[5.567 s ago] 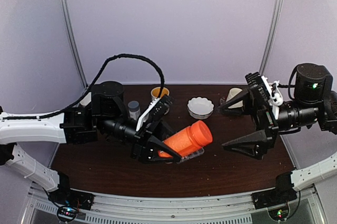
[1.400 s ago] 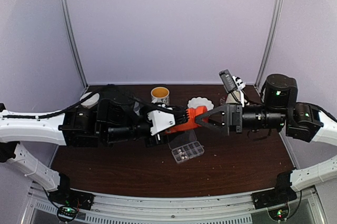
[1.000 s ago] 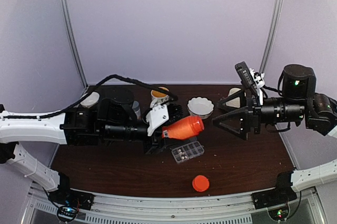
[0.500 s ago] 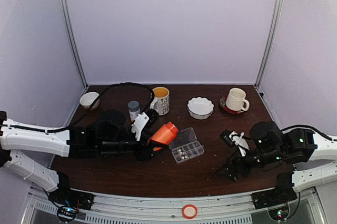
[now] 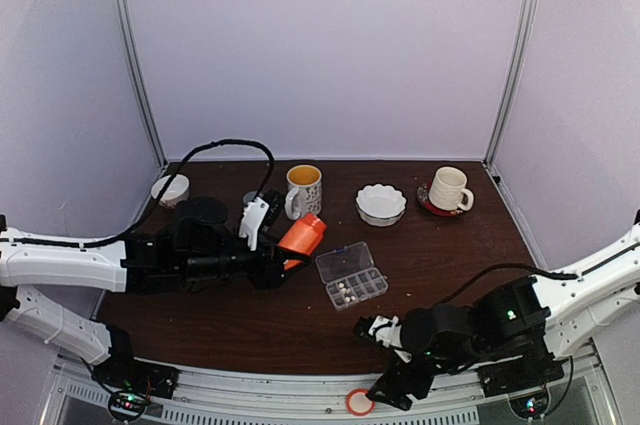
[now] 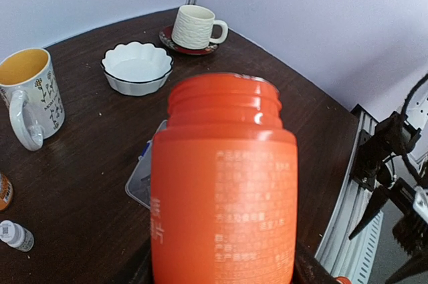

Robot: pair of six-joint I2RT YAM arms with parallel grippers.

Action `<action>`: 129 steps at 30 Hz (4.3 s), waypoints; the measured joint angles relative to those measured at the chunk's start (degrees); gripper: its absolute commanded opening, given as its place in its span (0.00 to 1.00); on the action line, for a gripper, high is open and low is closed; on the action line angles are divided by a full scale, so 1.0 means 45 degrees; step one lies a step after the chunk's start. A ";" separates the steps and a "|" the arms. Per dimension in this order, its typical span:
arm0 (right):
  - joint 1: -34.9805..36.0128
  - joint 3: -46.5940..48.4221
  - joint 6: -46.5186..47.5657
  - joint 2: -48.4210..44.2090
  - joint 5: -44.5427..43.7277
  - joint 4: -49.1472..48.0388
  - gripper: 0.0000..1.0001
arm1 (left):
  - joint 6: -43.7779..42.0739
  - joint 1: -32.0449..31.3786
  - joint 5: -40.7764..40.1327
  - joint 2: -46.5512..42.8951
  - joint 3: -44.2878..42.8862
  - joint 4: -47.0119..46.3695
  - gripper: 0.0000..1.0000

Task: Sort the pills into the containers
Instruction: Pick up the lid of the pill bottle from the corner of the board, then place the lid of the pill bottle at the center of the board, then pass from the left arm to the right

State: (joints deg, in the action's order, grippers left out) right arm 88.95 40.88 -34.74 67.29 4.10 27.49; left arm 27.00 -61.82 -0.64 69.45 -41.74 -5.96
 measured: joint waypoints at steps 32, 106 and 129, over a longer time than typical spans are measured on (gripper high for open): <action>0.1234 0.4342 0.0345 0.7150 0.0053 0.2273 0.43 | -0.0253 0.0243 -0.1005 -0.1433 0.2244 -0.0865 0.00; -0.9491 0.1885 0.3604 0.4605 0.0185 -0.2050 0.90 | -0.0170 0.0243 0.0670 -0.2856 0.2943 -0.2098 0.00; -0.9666 0.3225 0.6795 0.5323 0.0005 0.0068 0.33 | -0.0146 0.0243 0.0588 -0.2725 0.3050 -0.2186 0.00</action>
State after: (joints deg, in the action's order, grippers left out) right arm 45.45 55.40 -4.16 91.24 4.12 27.79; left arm 26.35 -60.73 2.00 57.19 -28.01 -15.79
